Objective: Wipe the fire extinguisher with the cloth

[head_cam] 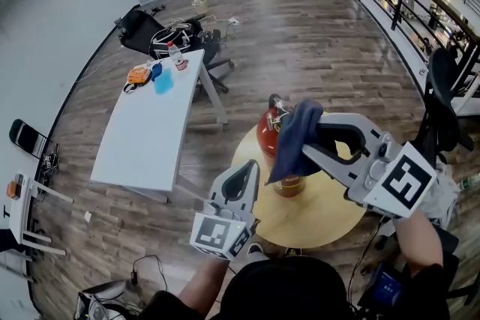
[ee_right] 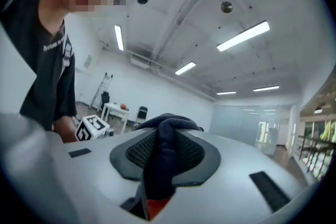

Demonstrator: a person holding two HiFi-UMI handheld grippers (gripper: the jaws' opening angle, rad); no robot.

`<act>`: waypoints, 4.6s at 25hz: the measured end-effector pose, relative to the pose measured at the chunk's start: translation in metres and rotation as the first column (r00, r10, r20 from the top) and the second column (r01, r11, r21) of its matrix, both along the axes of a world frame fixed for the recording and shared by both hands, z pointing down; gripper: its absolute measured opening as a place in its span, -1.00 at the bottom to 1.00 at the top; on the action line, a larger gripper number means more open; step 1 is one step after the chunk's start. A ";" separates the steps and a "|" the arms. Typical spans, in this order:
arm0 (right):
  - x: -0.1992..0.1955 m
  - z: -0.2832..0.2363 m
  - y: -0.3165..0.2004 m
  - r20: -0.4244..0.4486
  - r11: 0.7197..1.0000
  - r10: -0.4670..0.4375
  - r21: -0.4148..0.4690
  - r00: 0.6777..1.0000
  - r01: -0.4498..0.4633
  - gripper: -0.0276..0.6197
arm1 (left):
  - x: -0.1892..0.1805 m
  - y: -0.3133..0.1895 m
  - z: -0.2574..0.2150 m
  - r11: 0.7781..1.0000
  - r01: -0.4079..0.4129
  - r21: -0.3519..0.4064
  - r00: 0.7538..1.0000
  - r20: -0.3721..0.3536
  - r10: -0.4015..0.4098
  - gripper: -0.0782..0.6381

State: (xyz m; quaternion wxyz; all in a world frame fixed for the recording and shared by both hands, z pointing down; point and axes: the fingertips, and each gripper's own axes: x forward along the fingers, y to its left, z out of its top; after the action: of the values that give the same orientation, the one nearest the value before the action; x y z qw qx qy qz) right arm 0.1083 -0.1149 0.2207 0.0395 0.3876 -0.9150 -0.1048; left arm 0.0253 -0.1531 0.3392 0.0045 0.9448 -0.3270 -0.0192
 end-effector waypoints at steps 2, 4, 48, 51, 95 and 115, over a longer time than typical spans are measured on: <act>0.014 -0.007 -0.030 0.066 0.999 0.028 -0.027 0.997 -0.026 -0.62 | -0.001 0.002 -0.002 1.000 -0.003 0.006 1.000 -0.004 0.003 -0.71; 0.027 0.001 -0.057 -0.015 0.995 0.091 -0.047 0.996 -0.091 -0.62 | -0.003 0.003 -0.004 1.000 -0.002 0.009 1.000 -0.008 0.002 -0.71; 0.087 0.236 -0.056 -0.012 0.926 0.262 -0.279 0.965 -0.255 -0.63 | 0.030 -0.007 0.066 0.995 0.004 -0.104 0.996 0.092 0.006 -0.71; 0.087 0.301 -0.061 -0.090 0.884 0.254 -0.382 0.963 -0.269 -0.63 | 0.029 -0.007 0.076 0.993 -0.002 -0.120 0.993 0.117 0.016 -0.71; -0.100 0.454 -0.088 -0.258 0.428 0.741 -0.530 0.620 -0.732 -0.63 | -0.201 -0.055 0.108 0.974 -0.077 -0.215 0.987 0.123 0.105 -0.71; -0.091 0.106 -0.056 0.181 0.475 0.877 -0.194 0.444 -0.858 -0.63 | -0.194 -0.041 0.061 0.952 -0.282 -0.118 0.959 -0.058 0.277 -0.71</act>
State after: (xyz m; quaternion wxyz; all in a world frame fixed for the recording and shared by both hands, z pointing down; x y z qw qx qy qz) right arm 0.0169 -0.1709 0.3272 -0.0167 0.8088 -0.5876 0.0148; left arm -0.1686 -0.1942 0.4000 0.0728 0.9789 -0.1903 -0.0172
